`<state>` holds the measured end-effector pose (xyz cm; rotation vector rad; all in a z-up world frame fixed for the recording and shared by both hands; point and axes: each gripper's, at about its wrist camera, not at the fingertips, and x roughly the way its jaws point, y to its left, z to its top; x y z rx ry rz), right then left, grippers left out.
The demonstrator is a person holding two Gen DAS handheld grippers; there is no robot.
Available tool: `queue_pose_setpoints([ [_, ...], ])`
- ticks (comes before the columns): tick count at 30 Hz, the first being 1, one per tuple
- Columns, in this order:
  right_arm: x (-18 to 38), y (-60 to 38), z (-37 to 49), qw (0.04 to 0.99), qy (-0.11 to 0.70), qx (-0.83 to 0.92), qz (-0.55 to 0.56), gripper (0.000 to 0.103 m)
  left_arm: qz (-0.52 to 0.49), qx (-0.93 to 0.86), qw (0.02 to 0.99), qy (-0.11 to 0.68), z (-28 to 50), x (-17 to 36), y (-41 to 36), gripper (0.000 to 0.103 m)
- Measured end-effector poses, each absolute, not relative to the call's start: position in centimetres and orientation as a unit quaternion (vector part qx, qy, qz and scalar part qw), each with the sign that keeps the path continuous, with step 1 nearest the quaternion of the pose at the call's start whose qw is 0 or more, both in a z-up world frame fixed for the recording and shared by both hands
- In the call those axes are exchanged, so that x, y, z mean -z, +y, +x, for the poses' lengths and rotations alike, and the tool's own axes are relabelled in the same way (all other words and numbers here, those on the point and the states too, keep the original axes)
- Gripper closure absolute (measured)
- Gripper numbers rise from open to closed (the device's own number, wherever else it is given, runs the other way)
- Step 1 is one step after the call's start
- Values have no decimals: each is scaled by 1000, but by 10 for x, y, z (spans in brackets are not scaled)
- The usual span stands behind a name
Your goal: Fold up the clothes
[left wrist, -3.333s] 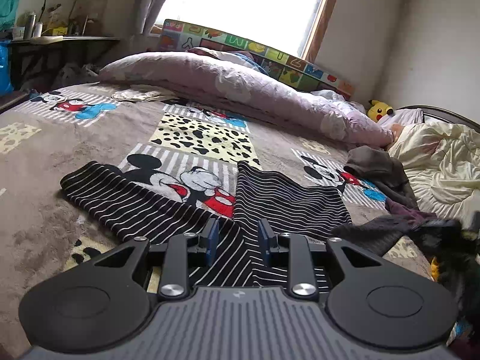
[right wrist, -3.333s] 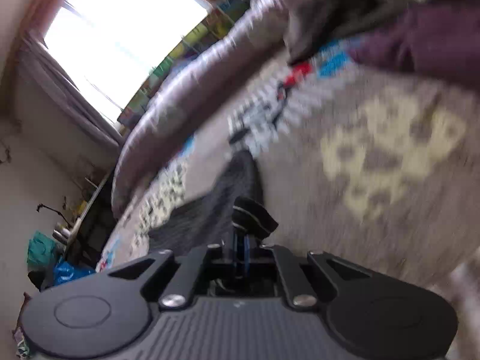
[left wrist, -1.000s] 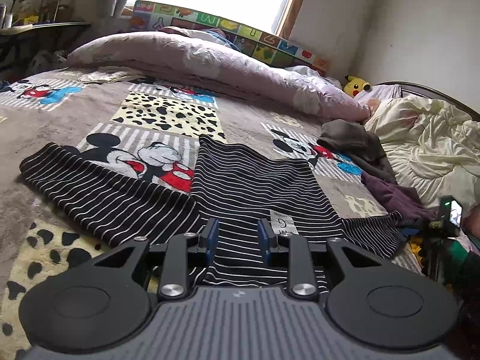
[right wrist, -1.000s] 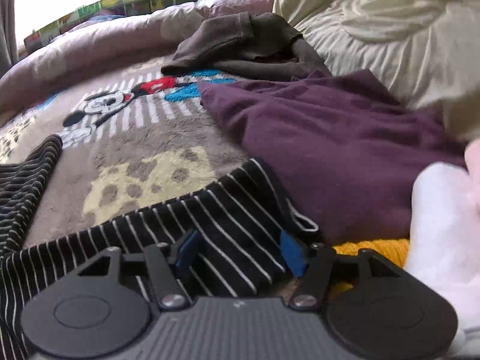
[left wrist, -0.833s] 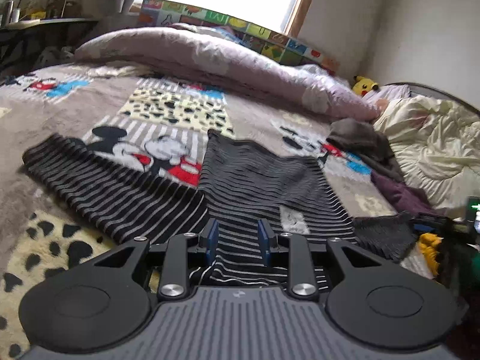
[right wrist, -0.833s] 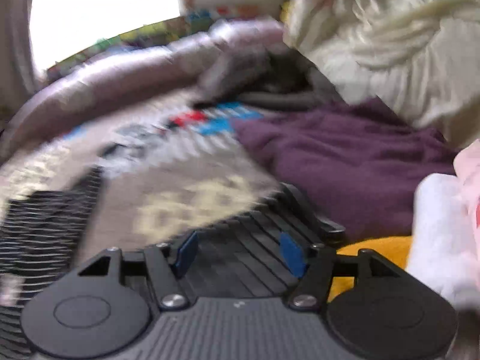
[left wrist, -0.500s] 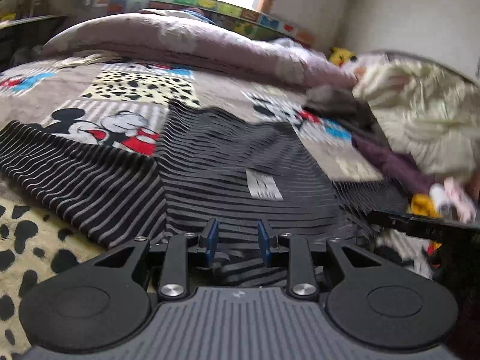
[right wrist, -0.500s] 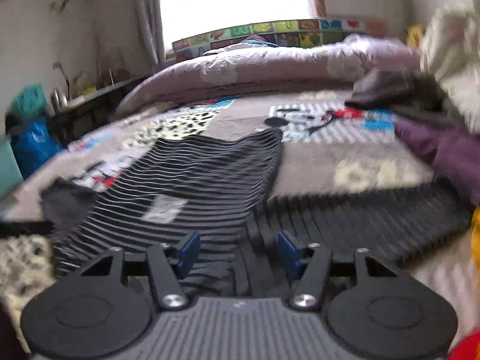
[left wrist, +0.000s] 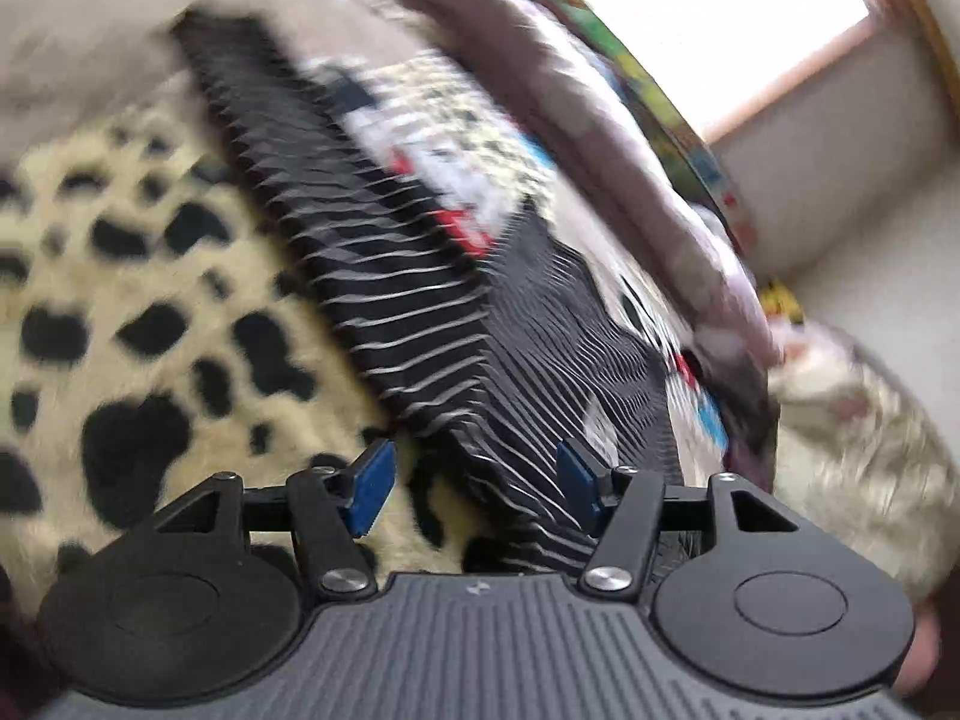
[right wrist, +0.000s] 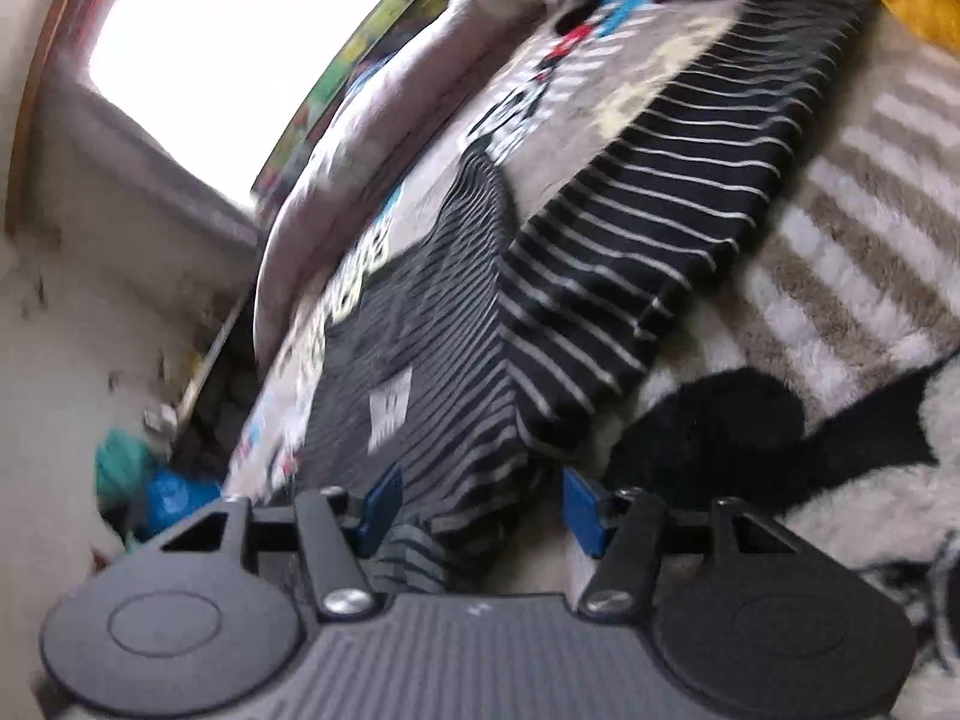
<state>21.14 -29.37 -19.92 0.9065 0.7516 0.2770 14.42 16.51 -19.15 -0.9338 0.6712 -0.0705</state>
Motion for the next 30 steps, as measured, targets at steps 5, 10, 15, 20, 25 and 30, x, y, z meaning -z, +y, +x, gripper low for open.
queue_pose_setpoints([
  [5, 208, -292, 213, 809, 334, -110, 470, 50, -512, 53, 801, 305, 155, 216, 166, 45],
  [10, 215, -293, 219, 812, 338, -89, 468, 92, -481, 25, 819, 313, 161, 217, 156, 62],
  [15, 201, -293, 210, 827, 362, -94, 420, 93, -401, 3, 850, 341, 159, 192, 149, 69],
  [20, 166, -290, 206, 878, 337, -101, 324, 84, -260, 61, 909, 319, 180, 146, 130, 66],
  [25, 141, -255, 243, 912, 321, -168, 192, 81, -35, 183, 932, 312, 261, 117, 70, 66],
  [30, 163, -215, 302, 907, 346, -209, 118, 77, 77, 278, 908, 305, 331, 127, 16, 66],
])
